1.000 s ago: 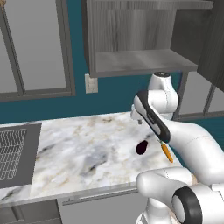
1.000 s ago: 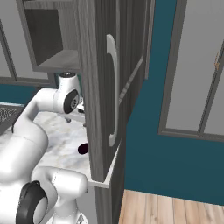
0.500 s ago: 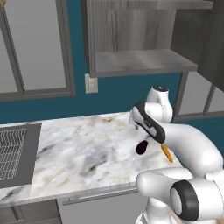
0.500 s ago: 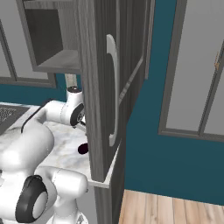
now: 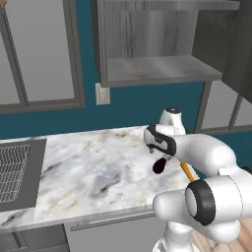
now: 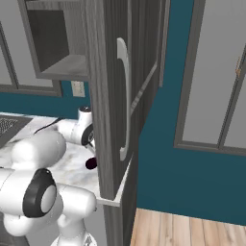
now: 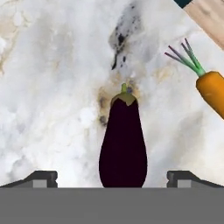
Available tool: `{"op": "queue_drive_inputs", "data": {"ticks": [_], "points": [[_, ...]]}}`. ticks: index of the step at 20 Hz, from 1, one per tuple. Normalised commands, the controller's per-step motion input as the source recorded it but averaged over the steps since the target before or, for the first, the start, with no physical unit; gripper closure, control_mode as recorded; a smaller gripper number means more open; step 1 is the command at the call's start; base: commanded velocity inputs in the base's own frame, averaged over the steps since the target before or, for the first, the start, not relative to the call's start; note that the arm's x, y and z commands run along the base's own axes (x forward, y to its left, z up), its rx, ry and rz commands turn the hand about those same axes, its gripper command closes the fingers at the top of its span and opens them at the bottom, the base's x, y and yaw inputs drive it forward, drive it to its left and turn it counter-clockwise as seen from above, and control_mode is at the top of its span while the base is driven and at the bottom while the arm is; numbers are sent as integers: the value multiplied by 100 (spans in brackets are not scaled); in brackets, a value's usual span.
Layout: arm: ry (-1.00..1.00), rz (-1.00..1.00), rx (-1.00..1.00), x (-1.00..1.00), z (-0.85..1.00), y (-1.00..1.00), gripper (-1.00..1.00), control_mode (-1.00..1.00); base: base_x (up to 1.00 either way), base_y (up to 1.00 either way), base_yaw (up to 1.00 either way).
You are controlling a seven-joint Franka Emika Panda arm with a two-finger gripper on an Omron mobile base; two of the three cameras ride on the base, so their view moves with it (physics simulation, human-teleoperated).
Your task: Pick the carrot, eggplant from the counter and place them in the cabinet. Then close the cabinet.
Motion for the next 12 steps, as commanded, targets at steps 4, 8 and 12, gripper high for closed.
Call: {"op": "queue_drive_inputs", "data": {"ticks": [4, 8, 12], "points": [[10, -22, 0, 3, -59, 3, -100, -100, 0, 0, 0], [13, -22, 0, 0, -67, 3, -100, -100, 0, 0, 0], [13, -21, 0, 0, -77, 0, -100, -100, 0, 0, 0]]}}
